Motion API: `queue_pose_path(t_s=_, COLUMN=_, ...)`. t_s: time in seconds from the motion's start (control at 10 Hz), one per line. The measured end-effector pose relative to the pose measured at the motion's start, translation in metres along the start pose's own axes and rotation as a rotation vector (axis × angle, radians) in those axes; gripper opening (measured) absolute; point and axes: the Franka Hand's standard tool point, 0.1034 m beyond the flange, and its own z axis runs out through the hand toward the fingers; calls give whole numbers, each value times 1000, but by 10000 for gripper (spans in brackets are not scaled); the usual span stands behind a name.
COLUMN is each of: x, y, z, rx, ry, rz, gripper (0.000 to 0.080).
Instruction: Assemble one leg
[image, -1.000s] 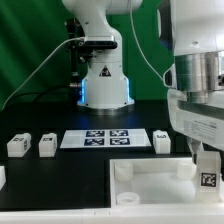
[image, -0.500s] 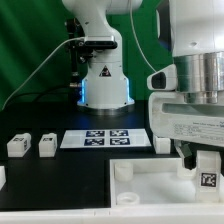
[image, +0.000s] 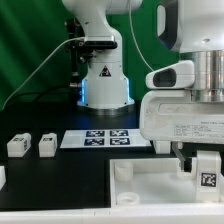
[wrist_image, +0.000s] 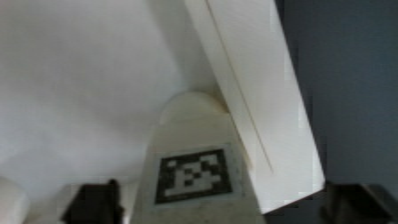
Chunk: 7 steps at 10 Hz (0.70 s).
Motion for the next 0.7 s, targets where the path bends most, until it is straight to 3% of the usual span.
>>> queue_pose_path(t_s=0.1, x=0, y=0, z=0, rx=1, ry=-1, rz=22, gripper=346)
queue_pose_path(t_s=0.2, x=0, y=2, z=1, rx=2, ry=-5, rz=180, gripper=294)
queue_pose_path(t_s=0.4, x=0, y=2, z=1, rx=-3, ry=0, rz=411, gripper=294)
queue_pose_path(t_s=0.7, x=0, y=2, z=1, rx=-3, ry=-1, rz=409, gripper=294)
